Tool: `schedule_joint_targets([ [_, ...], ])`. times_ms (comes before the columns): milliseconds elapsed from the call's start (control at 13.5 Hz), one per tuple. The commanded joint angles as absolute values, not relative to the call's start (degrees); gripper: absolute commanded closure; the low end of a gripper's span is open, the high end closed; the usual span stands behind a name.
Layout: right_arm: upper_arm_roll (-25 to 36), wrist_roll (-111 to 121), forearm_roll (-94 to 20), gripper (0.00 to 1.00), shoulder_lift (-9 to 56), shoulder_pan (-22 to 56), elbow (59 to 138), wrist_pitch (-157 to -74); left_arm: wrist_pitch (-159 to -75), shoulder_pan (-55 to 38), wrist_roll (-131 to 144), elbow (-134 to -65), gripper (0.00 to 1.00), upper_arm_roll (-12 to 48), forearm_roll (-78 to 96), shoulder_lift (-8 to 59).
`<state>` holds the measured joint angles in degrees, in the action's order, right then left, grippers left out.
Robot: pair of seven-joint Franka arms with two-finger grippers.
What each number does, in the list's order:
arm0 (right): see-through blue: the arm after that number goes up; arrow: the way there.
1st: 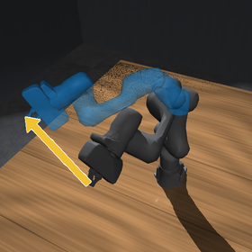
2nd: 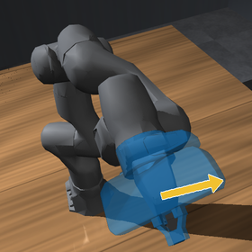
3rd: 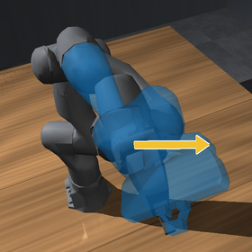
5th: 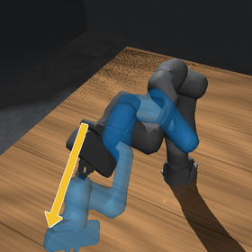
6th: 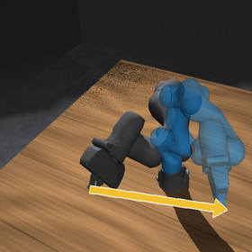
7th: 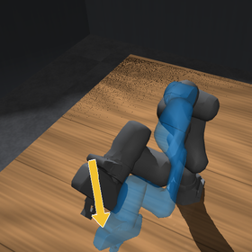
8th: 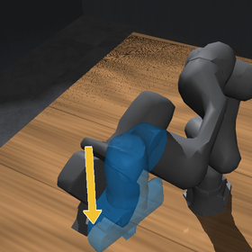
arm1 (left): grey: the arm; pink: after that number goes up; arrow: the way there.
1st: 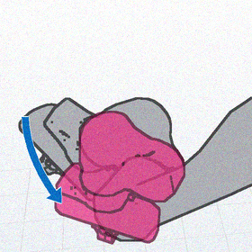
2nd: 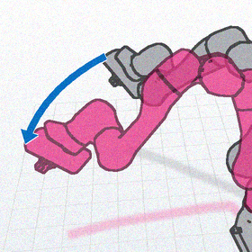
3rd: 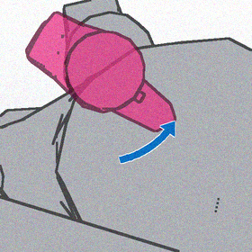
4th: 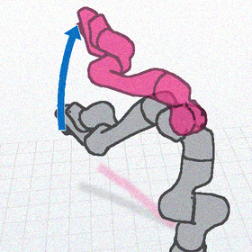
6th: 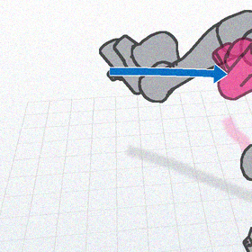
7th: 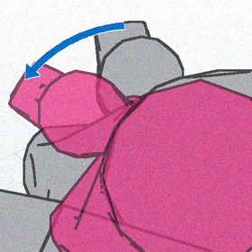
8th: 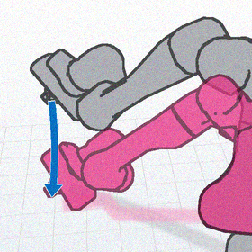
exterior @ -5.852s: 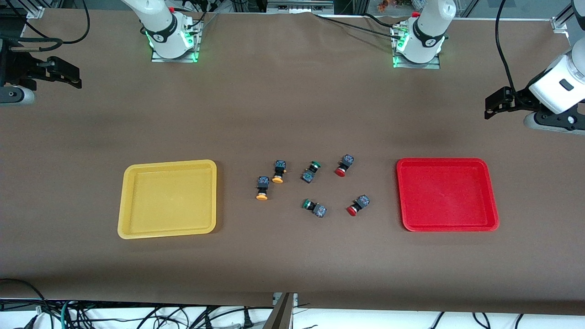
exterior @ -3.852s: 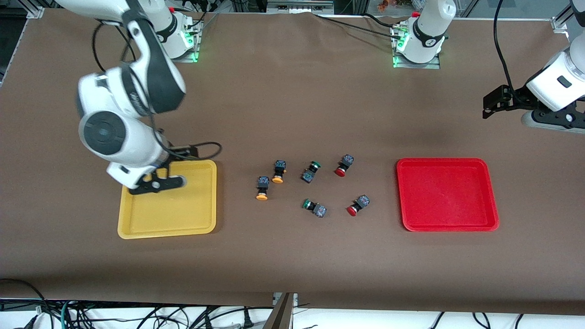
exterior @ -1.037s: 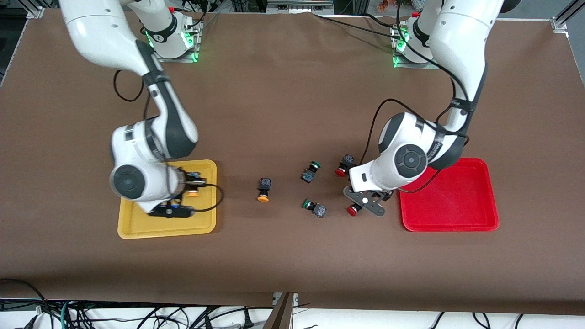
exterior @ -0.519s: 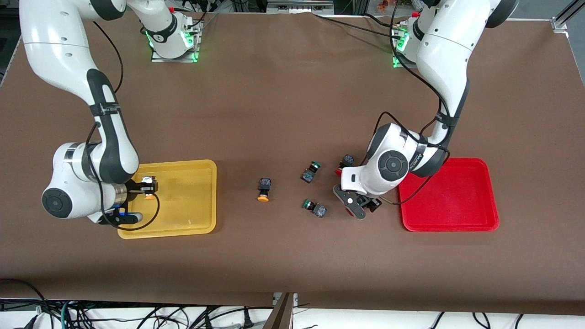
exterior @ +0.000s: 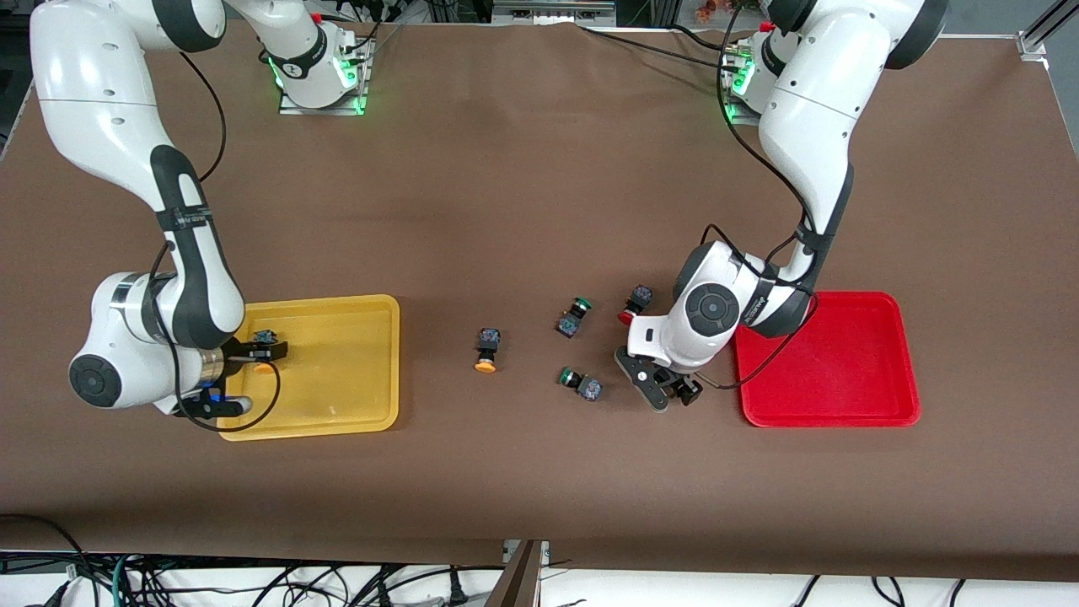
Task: Place red and yellow buttons in trays
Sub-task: 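Grasp the second yellow button with the right gripper while the left gripper carries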
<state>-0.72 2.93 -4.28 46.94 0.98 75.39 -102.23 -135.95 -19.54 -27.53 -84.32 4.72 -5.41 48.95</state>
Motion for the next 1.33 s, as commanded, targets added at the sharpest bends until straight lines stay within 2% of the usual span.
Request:
schedule_joint_targets([
  [0,-1.1,-0.3,-4.3,0.00,45.6,5.9,72.5,-98.1,-136.0,-19.2,-28.6,-84.5,0.58,4.8,-6.2,48.4],
  [148,-1.4,-6.7,-4.7,0.00,45.3,8.2,72.4,-98.1,-136.0,-19.1,-30.5,-84.4,0.93,4.8,-6.5,48.0],
  [222,-1.7,-9.7,-4.9,0.00,45.3,9.7,72.4,-98.5,-135.8,-19.0,-31.4,-84.3,1.00,4.7,-6.5,47.1],
  [296,-3.7,-16.1,-7.3,0.00,45.3,12.2,72.4,-100.2,-130.7,-18.9,-31.5,-83.8,1.00,4.3,-6.4,44.5],
  [519,-4.0,-29.1,-7.9,0.00,46.0,19.7,72.8,-108.7,-119.1,-16.4,-31.6,-83.1,1.00,3.8,-6.5,38.7],
  [667,-3.6,-35.7,-7.0,0.00,47.1,25.5,72.9,-114.0,-112.9,-12.8,-33.1,-83.1,1.00,3.5,-6.6,36.5],
  [815,-3.6,-37.6,-6.3,0.00,48.5,27.6,73.5,-119.0,-107.1,-11.3,-34.9,-83.1,1.00,2.7,-7.3,36.0],
  [889,-3.6,-37.7,-6.1,0.00,49.0,28.5,74.1,-121.2,-105.4,-10.9,-35.9,-83.7,1.00,2.1,-9.6,36.1],
  [963,-3.5,-37.7,-6.0,0.00,49.7,29.2,74.4,-122.9,-105.0,-9.9,-38.8,-84.1,0.94,2.1,-11.2,36.7],
  [1259,-3.5,-38.8,-2.8,0.00,51.9,30.1,74.5,-126.1,-108.7,-5.0,-47.6,-85.0,0.95,2.4,-10.9,40.5],
])
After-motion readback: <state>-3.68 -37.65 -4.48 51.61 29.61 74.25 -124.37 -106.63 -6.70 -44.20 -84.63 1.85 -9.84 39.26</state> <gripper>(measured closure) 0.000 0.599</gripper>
